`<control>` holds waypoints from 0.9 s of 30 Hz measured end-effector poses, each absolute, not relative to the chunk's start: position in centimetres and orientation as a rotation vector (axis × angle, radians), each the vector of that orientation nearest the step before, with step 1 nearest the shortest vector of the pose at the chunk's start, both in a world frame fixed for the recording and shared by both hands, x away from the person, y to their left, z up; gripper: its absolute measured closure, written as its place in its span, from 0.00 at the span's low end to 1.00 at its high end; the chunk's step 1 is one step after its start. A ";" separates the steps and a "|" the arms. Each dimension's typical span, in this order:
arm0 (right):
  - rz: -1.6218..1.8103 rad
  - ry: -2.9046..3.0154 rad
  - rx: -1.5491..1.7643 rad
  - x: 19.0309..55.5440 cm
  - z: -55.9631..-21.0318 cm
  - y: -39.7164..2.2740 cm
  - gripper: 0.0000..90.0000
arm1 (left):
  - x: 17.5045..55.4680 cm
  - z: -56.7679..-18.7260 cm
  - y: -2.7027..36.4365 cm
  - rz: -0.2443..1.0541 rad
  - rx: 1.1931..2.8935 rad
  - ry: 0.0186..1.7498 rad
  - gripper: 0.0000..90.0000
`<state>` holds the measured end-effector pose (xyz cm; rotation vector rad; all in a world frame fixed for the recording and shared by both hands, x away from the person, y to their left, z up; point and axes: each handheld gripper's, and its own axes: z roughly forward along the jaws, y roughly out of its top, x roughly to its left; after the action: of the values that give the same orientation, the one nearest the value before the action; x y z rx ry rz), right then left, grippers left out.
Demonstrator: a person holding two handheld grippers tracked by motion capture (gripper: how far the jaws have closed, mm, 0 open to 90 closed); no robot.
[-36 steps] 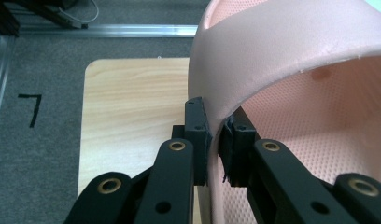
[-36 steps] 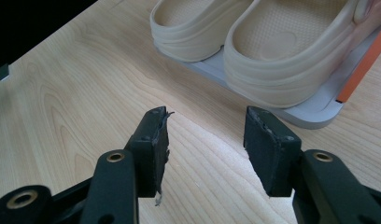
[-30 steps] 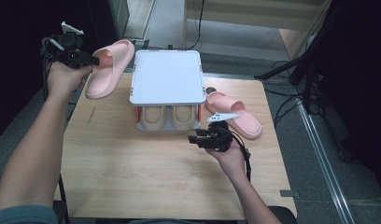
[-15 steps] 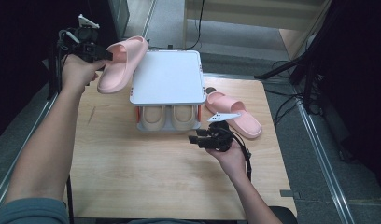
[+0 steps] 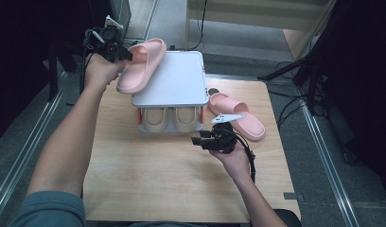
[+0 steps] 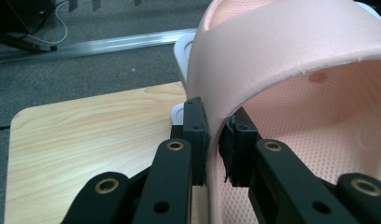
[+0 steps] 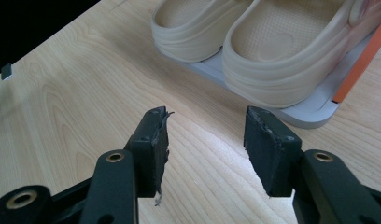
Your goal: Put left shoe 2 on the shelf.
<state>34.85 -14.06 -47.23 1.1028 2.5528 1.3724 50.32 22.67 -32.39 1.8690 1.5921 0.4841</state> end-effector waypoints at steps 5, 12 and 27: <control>1.377 2.548 1.100 34.9 -47.1 -14.2 0.56 | 50.9 -32.6 21.9 0.491 1.899 1.590 0.90; 1.378 2.551 1.097 34.9 -47.1 -14.2 0.56 | 50.9 -32.8 20.8 0.511 1.907 1.590 0.88; 1.370 2.557 1.095 34.9 -47.2 -14.0 0.56 | 49.8 -32.5 20.2 0.443 1.948 1.563 0.77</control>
<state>34.94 -14.02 -47.24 1.0950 2.5566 1.3704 49.76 20.21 -32.45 1.9480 1.5628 0.4430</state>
